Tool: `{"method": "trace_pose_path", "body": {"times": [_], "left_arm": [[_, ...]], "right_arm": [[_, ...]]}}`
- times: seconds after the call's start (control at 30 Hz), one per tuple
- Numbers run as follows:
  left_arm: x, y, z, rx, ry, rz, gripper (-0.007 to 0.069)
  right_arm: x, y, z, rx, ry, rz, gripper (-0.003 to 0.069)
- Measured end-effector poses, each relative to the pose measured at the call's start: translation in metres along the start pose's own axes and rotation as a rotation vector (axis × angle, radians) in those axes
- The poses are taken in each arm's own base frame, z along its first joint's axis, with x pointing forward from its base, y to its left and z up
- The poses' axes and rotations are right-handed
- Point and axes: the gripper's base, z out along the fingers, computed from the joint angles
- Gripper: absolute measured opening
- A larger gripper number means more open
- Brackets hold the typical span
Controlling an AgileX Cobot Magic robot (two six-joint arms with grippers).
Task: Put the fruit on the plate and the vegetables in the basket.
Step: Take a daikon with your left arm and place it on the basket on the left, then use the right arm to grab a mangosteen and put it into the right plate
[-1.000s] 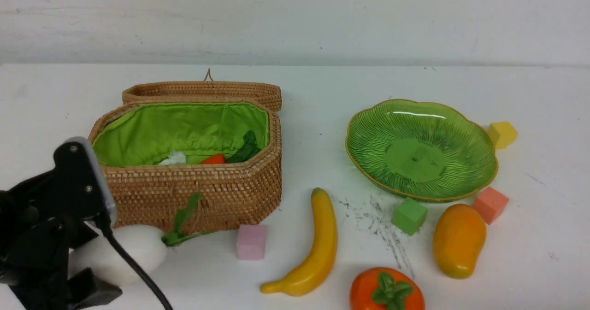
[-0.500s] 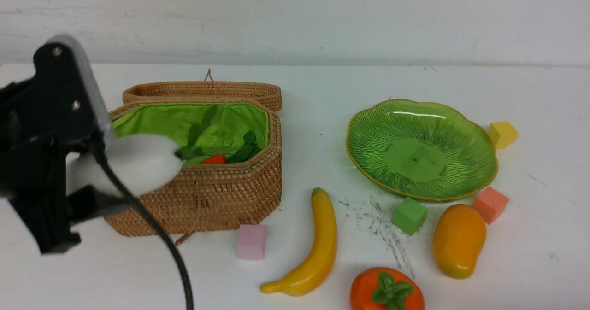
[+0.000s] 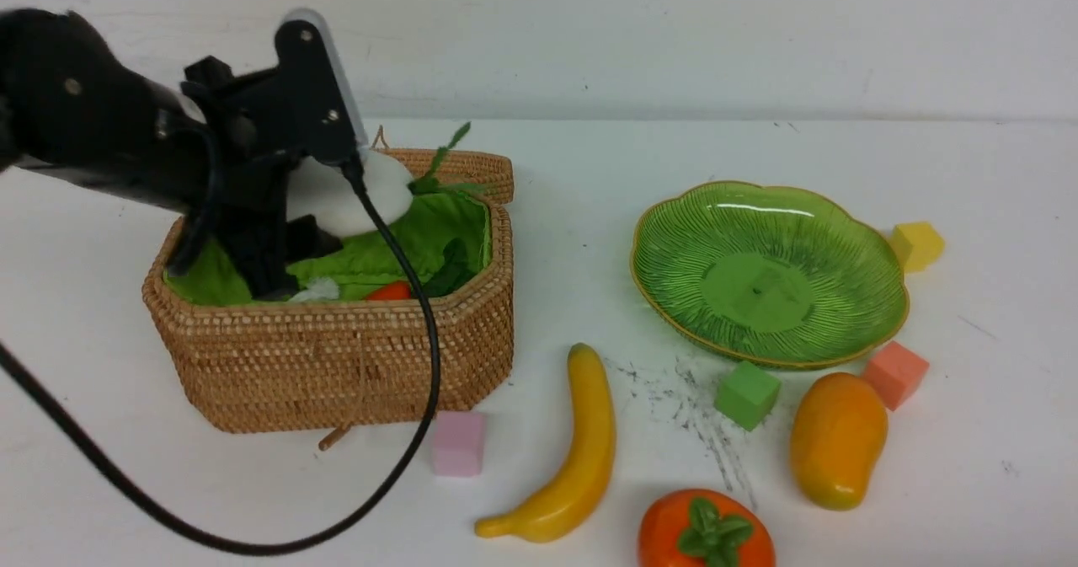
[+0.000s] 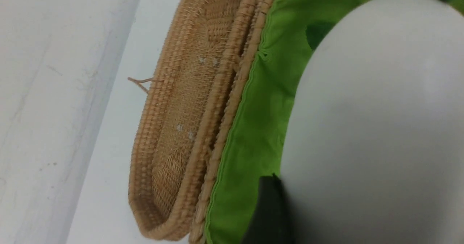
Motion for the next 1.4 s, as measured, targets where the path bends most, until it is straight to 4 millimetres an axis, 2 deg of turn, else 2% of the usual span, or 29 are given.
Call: {"method": "trace_pose_path", "body": {"times": [0.03,0.07,0.23,0.47,0.63,0.7,0.9,0.97,1.07,1.1,1.13,1.3,1.4], "left_arm": [[0.0,-0.001,0.005,-0.003,0.002,0.0,0.0536],[0.0,-0.002,0.018,-0.014,0.007,-0.017,0.0536],[0.003,-0.004,0.031,-0.025,0.013,-0.118,0.0536],[0.003,-0.004,0.031,-0.027,0.012,-0.178,0.0543],[0.005,-0.008,0.03,0.015,0.039,-0.227,0.0652],[0.005,-0.009,0.028,0.031,0.05,-0.229,0.0668],[0.004,-0.008,0.015,0.047,0.058,-0.229,0.0649],[0.001,-0.007,0.004,0.05,0.05,-0.242,0.0623],[-0.002,-0.008,-0.024,0.083,0.043,-0.273,0.0555],[-0.003,-0.008,-0.026,0.087,0.043,-0.278,0.055],[-0.004,-0.01,-0.043,0.112,0.048,-0.296,0.0505],[-0.009,-0.011,-0.101,0.08,0.005,-0.359,0.0335],[-0.01,-0.015,-0.148,0.034,-0.044,-0.434,0.0171]], "right_arm": [[0.0,0.0,0.0,0.0,0.0,0.0,0.0245],[0.0,0.0,0.0,0.0,0.0,0.0,0.0245],[0.0,0.0,0.0,0.0,0.0,0.0,0.0245],[0.0,0.0,0.0,0.0,0.0,0.0,0.0245],[0.0,0.0,0.0,0.0,0.0,0.0,0.0245],[0.0,0.0,0.0,0.0,0.0,0.0,0.0245],[0.0,0.0,0.0,0.0,0.0,0.0,0.0245],[0.0,0.0,0.0,0.0,0.0,0.0,0.0245],[0.0,0.0,0.0,0.0,0.0,0.0,0.0245],[0.0,0.0,0.0,0.0,0.0,0.0,0.0245],[0.0,0.0,0.0,0.0,0.0,0.0,0.0245],[0.0,0.0,0.0,0.0,0.0,0.0,0.0245],[0.0,0.0,0.0,0.0,0.0,0.0,0.0245]]}}
